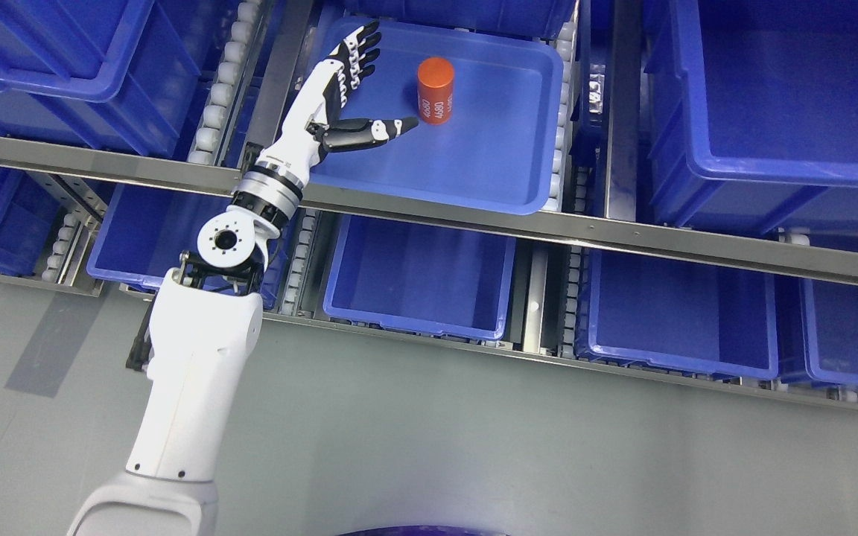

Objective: Grab orange capacitor from left shelf to right desk
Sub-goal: 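Reach the left hand forward to the orange capacitor in the blue bin, then close the left hand around the orange capacitor and lift it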

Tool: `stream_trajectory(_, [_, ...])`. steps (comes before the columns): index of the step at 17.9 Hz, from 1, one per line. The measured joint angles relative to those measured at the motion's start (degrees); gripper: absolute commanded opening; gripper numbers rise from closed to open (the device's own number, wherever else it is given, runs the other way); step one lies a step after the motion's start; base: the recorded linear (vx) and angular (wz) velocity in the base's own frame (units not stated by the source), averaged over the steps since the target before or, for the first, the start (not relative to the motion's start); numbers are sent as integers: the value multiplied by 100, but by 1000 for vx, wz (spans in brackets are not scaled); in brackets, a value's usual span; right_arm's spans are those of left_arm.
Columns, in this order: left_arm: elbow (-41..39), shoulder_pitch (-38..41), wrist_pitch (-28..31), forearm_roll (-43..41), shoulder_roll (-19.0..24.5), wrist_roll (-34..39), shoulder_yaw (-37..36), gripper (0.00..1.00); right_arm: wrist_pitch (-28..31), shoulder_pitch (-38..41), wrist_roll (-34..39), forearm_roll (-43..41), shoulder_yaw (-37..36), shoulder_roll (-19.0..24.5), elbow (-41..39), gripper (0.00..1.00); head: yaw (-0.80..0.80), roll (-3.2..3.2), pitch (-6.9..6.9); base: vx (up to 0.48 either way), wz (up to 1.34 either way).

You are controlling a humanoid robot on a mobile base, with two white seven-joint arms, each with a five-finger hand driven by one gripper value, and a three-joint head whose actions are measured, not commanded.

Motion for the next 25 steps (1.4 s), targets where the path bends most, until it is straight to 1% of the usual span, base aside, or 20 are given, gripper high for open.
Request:
stream_trajectory(10, [1277,-1018,35,-28,-8,-70,-700,95,20,0,0,0,0,0,0,100,0,0,0,9,27])
stream_trajectory(15, [1816,-1389,50,-23,-10,-75,-1079,87,22,0,0,0,0,0,0,100,0,0,0,2,8])
stream_trajectory(18, [2130,-1552,-46,67,-11,-75,-1300,76,22,0,0,0,0,0,0,100,0,0,0,0,7])
stream_trajectory(20, [2332,-1627,-128,100,-12,-71,-1426,56,22,0,0,0,0,0,0,100,0,0,0,0,0])
stream_trajectory(21, [2462,-1659,-244,66,-12,-60,-1495,53,22,0,0,0,0,0,0,100,0,0,0,0,0])
stream_trajectory(23, [2635,-1690,-421,31,-12,-24,-1545,43,23,0,0,0,0,0,0,100,0,0,0,7,30])
stream_trajectory(25, [2774,-1709,-509,16,-13,-12,-1553,26,23,0,0,0,0,0,0,100,0,0,0,1,10])
